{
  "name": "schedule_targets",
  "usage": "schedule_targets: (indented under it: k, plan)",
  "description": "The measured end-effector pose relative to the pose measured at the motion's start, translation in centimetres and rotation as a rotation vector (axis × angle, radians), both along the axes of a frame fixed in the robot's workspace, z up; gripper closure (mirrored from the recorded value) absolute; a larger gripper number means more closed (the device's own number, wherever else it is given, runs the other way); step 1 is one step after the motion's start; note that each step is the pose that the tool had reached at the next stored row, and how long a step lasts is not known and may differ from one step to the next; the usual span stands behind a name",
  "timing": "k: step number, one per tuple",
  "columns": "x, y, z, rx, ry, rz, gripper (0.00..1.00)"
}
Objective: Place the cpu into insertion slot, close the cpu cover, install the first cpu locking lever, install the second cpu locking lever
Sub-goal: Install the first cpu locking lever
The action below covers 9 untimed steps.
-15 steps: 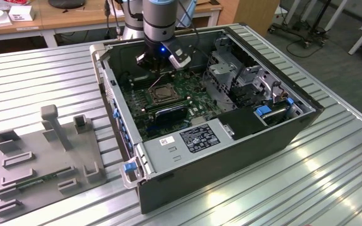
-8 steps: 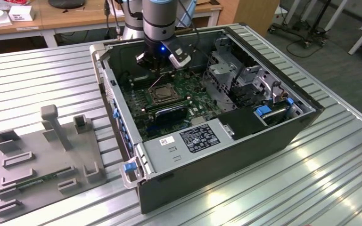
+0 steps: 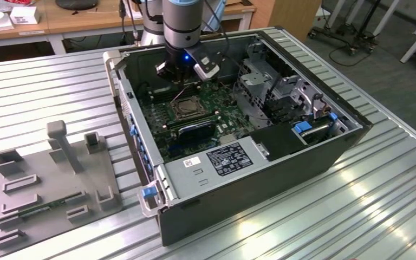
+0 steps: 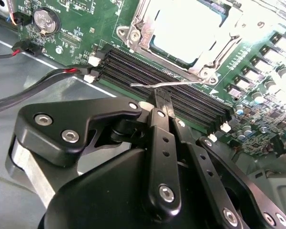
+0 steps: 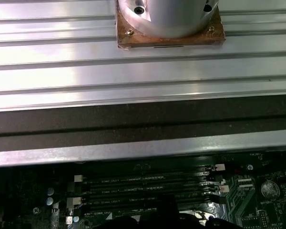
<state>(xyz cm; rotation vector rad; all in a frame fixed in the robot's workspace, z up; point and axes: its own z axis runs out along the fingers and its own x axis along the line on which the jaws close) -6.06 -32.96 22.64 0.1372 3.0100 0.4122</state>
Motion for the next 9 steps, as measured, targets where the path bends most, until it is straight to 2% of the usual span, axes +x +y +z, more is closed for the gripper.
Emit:
schedule_targets:
  k: [9]
  plan:
    - [-0.14, -0.29, -0.01, 0.0001, -0.0006, 0.0, 0.89]
